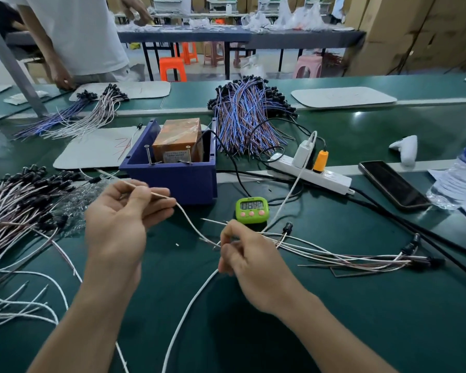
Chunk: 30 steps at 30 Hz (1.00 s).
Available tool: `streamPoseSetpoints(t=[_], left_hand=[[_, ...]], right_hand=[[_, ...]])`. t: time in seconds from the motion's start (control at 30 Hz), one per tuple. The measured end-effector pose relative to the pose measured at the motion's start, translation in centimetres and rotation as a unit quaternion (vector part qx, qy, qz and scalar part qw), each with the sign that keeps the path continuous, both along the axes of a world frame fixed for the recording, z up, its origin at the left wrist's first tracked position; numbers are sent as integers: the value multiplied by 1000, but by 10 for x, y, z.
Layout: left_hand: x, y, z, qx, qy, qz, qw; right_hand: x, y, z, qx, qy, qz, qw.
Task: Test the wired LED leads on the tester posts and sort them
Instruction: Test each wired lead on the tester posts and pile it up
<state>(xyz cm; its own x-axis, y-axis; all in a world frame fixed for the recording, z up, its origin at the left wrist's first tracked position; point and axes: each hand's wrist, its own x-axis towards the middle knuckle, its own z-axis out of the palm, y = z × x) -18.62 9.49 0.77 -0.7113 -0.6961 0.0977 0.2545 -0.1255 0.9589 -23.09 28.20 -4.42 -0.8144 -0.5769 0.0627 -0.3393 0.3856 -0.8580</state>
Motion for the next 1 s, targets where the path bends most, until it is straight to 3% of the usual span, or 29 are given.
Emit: streamPoseSetpoints(t=[0.17,0.37,0.5,0.6,0.67,0.73,0.83,0.93,1.0], left_hand=[[10,-20,-2,29,8,39,999],[19,-55,-26,-52,-107,92,989],[21,-72,-46,-108,-191,122,968],[24,-80,-56,-229,-298,151,914],[29,-79,-57,-329,-392,169,842],[30,-74,-55,-377,-433,190,796],[27,-59,-46,-415,-423,193,782],[23,-34,-34,-445,-345,152,812],[19,-14,-28,-469,-243,101,843]], right_hand=[[0,0,-10,77,86,-4,993],[-9,7,-7,52,117,-28,991],[-37,37,4,173,174,-103,964],[-51,47,4,284,142,-82,945],[-54,49,-1,286,150,-73,944],[-55,51,-6,282,190,-81,937],[-55,53,-9,283,269,-96,916],[-55,57,-10,243,355,-119,895],[-53,55,-8,196,416,-137,877]])
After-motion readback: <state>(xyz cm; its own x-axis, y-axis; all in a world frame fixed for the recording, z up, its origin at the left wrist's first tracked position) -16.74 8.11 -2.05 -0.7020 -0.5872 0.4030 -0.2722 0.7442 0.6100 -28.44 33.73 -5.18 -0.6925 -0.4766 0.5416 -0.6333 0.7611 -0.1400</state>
